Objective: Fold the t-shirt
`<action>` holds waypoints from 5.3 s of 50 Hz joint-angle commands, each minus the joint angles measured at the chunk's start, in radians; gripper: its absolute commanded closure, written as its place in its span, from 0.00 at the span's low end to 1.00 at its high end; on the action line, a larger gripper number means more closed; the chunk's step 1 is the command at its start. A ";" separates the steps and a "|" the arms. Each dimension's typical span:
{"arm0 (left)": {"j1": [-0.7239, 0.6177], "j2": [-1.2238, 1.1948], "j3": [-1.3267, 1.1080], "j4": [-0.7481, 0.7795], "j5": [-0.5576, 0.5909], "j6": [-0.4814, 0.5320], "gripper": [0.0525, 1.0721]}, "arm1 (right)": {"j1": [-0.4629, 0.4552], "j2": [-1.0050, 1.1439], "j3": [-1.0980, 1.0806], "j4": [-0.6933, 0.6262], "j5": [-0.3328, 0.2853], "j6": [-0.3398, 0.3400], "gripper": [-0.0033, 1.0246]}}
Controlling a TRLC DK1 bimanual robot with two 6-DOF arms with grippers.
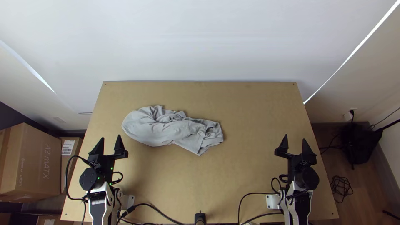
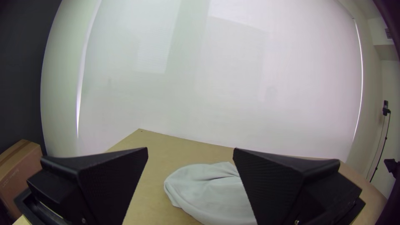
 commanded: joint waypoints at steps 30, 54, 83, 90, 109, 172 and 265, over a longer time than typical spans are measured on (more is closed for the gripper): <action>-0.001 -0.006 -0.045 -0.012 -0.005 -0.009 0.04 | 0.000 -0.006 -0.008 -0.017 0.005 -0.012 0.04; -0.037 -0.006 -0.045 -0.012 -0.005 -0.066 0.04 | 0.068 -0.006 -0.008 -0.017 0.002 0.077 0.04; 0.003 -0.006 -0.036 -0.019 -0.042 0.018 0.04 | 0.119 -0.009 0.011 -0.002 -0.001 0.045 0.04; 0.039 -0.006 -0.002 0.021 -0.036 0.052 0.04 | 0.131 -0.006 0.069 0.039 -0.003 0.043 0.04; 0.026 0.264 0.303 0.029 -0.029 0.075 0.04 | 0.247 0.149 0.274 0.116 -0.003 -0.012 0.04; 0.017 1.055 0.814 -0.465 0.126 0.008 0.04 | 0.846 1.330 1.180 -0.430 -0.102 0.528 0.04; 0.048 1.393 0.910 -0.382 0.101 0.103 0.98 | 0.878 1.945 1.500 -0.511 -0.435 0.862 0.10</action>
